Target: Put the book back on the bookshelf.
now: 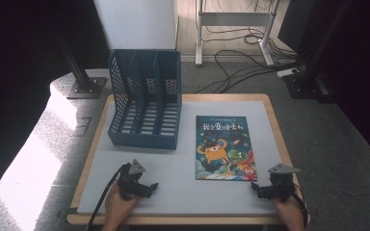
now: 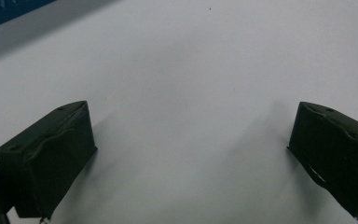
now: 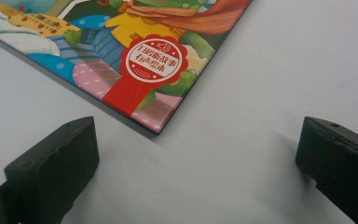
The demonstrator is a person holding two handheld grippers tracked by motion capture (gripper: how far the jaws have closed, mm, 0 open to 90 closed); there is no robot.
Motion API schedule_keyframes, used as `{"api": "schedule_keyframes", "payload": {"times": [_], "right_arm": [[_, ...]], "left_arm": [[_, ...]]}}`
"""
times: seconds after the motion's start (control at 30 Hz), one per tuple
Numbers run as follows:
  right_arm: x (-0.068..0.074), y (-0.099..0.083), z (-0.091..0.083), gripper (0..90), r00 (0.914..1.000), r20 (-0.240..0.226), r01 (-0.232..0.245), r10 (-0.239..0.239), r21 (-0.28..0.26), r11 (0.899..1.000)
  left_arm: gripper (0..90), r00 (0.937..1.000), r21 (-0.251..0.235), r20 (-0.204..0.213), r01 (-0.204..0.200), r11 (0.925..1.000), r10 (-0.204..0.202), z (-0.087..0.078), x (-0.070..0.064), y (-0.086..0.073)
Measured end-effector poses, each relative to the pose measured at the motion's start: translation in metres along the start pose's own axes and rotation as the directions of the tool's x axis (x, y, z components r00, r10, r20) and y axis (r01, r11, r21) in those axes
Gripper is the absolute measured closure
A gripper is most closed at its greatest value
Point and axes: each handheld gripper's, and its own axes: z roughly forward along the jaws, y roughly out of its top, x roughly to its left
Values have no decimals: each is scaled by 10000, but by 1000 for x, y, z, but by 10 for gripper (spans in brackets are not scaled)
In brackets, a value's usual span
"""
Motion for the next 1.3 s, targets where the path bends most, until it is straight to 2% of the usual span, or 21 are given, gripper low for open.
{"api": "schedule_keyframes", "payload": {"times": [0.9, 0.97, 1.0, 1.17, 1.3], "right_arm": [[0, 2, 0, 0, 10000, -19, -10, 10, 110, 9999], [0, 2, 0, 0, 10000, -38, -19, 20, 130, 9999], [-1, 2, 0, 0, 10000, -57, -21, 22, 114, 9999], [-2, 3, -1, 0, 9998, -179, -84, 87, 130, 9999], [-5, 6, -5, 0, 9982, -533, -271, 263, -147, 9995]], "left_arm": [[0, 9999, 32, -35, 133, 9999, -133, 1, -1, 3], [0, 9997, 14, 183, 172, 9999, -173, 3, -2, 6], [0, 9987, -35, 460, 203, 9998, -201, 5, -3, 11], [0, 9985, -91, 538, -7, 10000, 12, 8, -8, 22], [0, 9957, -248, 917, -89, 9997, 112, 9, -12, 37]]}}
